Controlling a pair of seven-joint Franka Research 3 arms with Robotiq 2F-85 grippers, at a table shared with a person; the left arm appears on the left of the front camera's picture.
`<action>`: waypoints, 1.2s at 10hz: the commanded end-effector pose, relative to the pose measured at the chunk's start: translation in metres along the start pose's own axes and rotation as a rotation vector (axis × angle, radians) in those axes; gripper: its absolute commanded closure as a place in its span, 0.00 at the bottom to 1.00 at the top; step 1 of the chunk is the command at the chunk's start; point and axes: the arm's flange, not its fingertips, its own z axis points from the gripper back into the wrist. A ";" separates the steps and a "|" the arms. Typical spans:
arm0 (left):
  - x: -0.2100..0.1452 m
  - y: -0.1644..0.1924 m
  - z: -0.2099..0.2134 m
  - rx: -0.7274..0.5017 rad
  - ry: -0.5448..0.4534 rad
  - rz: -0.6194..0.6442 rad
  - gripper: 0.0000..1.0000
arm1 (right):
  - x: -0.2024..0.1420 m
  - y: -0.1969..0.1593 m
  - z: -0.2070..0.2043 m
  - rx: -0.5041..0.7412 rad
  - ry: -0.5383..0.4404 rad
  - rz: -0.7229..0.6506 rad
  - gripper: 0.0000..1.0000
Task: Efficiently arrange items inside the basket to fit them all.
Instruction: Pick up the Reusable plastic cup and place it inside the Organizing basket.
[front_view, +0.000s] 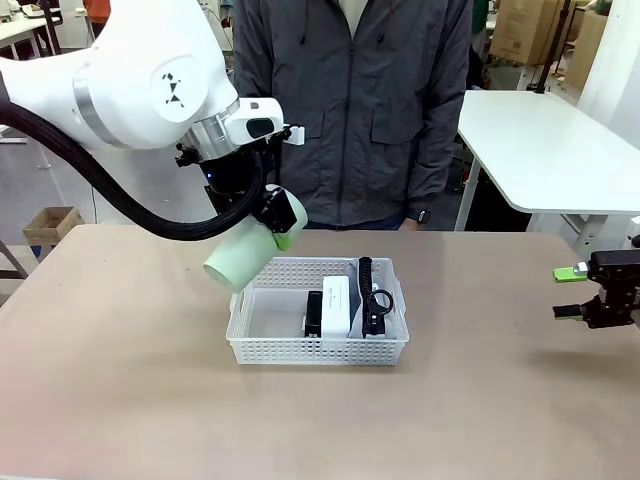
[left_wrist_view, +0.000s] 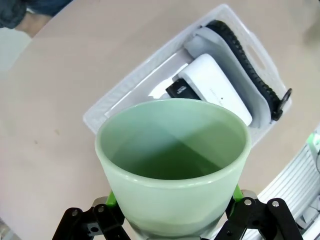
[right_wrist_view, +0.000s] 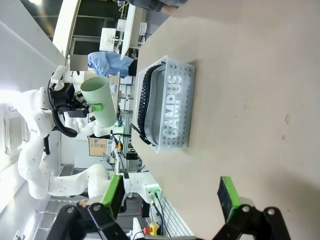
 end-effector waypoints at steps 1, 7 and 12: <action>-0.006 -0.003 0.001 0.036 -0.010 0.018 0.12 | -0.001 0.003 0.002 -0.001 0.013 -0.005 0.00; -0.009 -0.020 -0.033 -0.090 0.020 0.464 0.12 | -0.001 0.003 0.002 -0.001 0.013 -0.005 0.00; 0.006 -0.013 -0.072 0.006 -0.010 0.659 0.12 | -0.001 0.003 0.002 -0.001 0.013 -0.005 0.00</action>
